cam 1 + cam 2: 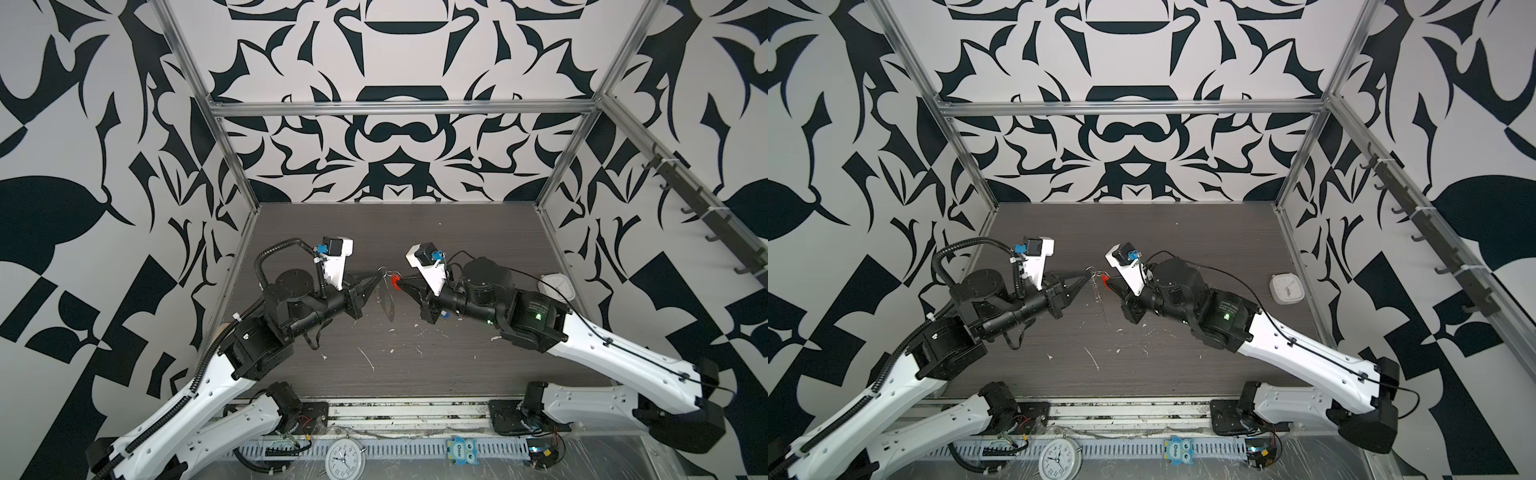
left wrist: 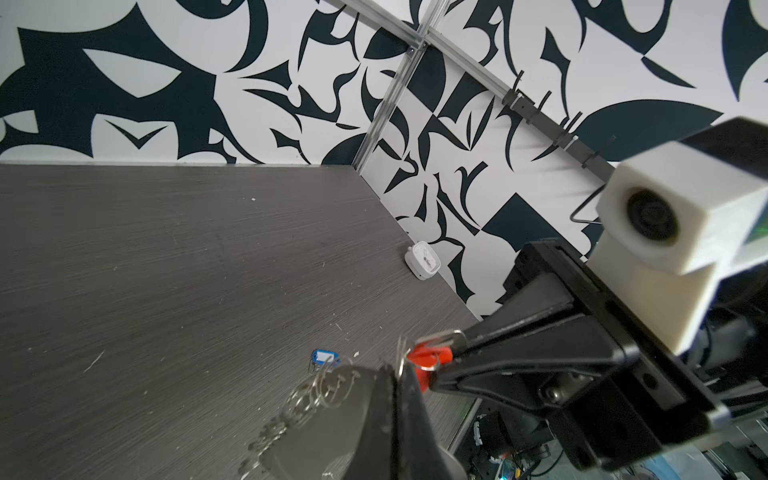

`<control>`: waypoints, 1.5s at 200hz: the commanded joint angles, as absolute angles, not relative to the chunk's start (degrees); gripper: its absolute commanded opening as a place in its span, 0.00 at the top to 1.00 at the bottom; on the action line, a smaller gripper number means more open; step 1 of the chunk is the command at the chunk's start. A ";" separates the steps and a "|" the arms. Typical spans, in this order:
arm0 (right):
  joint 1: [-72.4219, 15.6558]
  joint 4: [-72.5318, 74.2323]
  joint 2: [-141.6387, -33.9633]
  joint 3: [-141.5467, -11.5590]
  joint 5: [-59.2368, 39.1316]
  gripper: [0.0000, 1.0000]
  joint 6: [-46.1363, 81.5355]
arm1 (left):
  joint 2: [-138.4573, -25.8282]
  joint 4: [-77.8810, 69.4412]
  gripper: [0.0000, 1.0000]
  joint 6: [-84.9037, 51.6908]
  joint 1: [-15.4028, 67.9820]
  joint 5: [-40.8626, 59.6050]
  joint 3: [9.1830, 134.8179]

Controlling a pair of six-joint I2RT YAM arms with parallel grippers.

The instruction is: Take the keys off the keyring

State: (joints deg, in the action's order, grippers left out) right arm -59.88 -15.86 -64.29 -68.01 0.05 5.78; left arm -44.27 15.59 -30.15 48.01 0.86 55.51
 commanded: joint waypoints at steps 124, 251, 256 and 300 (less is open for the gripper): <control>-59.93 -16.55 -65.35 -74.00 6.57 1.00 2.47 | -46.62 23.24 1.00 -33.53 47.37 -4.53 61.83; -59.93 -12.79 -65.92 -73.83 10.52 1.00 1.63 | -47.29 25.92 1.00 -33.67 47.37 -8.24 62.01; -59.89 -12.62 -65.98 -73.83 11.48 1.00 1.50 | -47.30 25.88 1.00 -33.66 47.37 -8.26 61.96; -59.91 -12.13 -66.44 -74.35 13.14 1.00 1.09 | -47.37 25.89 1.00 -33.62 47.64 -9.10 61.47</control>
